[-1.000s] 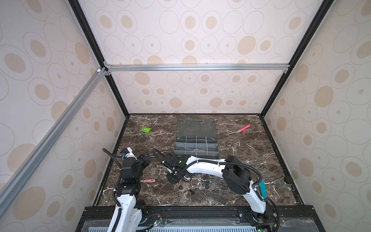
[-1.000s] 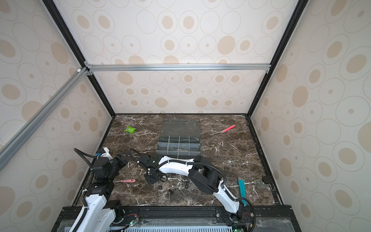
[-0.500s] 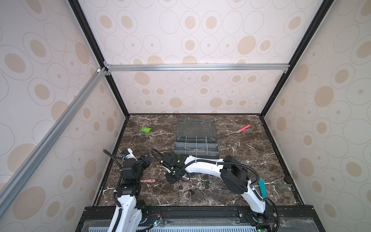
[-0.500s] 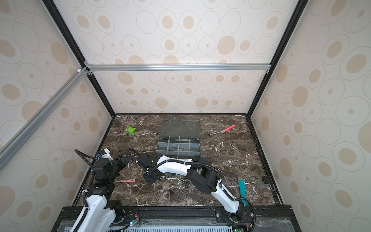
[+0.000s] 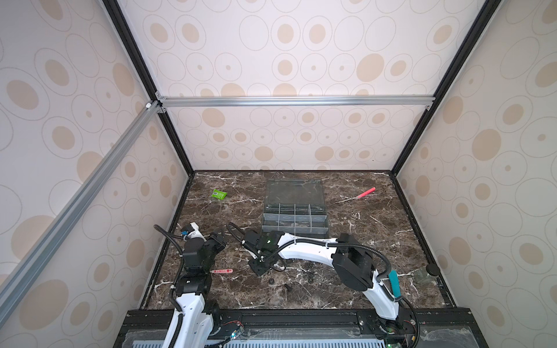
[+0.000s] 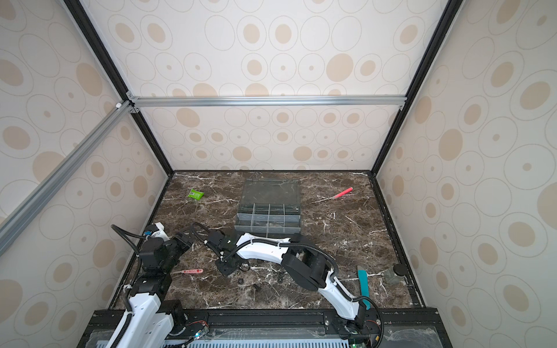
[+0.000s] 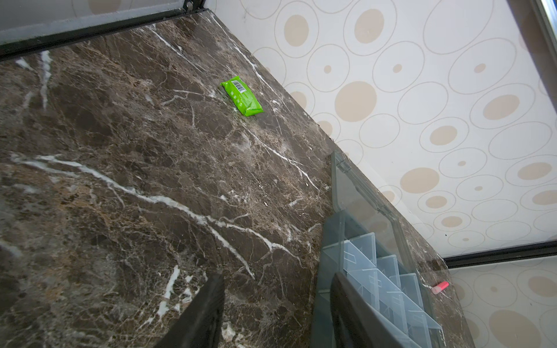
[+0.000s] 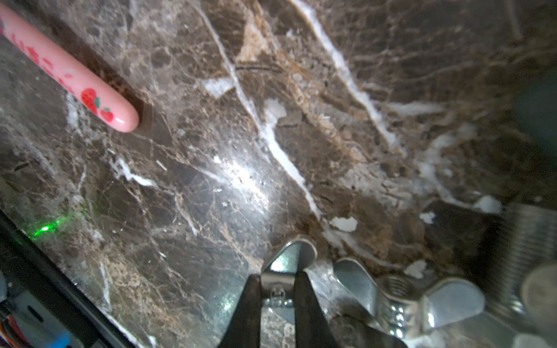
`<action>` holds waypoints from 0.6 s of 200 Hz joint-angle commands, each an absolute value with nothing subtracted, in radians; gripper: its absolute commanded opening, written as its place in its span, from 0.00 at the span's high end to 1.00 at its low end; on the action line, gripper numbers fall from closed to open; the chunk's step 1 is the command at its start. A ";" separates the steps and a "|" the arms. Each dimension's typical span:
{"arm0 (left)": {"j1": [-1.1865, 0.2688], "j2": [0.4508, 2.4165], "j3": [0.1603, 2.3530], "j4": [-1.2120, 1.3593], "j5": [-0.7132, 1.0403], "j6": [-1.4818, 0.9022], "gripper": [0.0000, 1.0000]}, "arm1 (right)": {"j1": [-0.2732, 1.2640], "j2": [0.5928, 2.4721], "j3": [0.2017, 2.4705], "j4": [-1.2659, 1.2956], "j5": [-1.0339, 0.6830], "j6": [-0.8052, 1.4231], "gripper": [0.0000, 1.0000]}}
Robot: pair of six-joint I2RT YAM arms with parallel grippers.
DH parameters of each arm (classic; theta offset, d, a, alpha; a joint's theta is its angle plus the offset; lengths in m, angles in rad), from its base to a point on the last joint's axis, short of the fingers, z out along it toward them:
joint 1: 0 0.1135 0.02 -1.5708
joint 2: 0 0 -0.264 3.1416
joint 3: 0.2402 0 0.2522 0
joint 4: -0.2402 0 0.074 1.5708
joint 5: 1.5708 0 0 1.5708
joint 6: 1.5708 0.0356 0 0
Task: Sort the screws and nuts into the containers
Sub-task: 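Close the right gripper on a silver wing nut, then carry the wing nut over the organizer and open the right gripper into the compartment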
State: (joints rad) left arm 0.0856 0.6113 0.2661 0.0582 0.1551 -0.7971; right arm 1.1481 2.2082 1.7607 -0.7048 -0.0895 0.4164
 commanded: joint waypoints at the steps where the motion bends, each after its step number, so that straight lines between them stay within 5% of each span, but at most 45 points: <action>1: 0.093 0.600 0.265 0.071 0.164 -0.817 0.44 | 1.107 2.104 1.766 -0.714 -0.045 0.373 0.87; 120: 0.094 0.618 0.241 0.112 0.217 -0.845 0.44 | 0.885 2.016 1.764 -0.761 0.136 0.307 0.87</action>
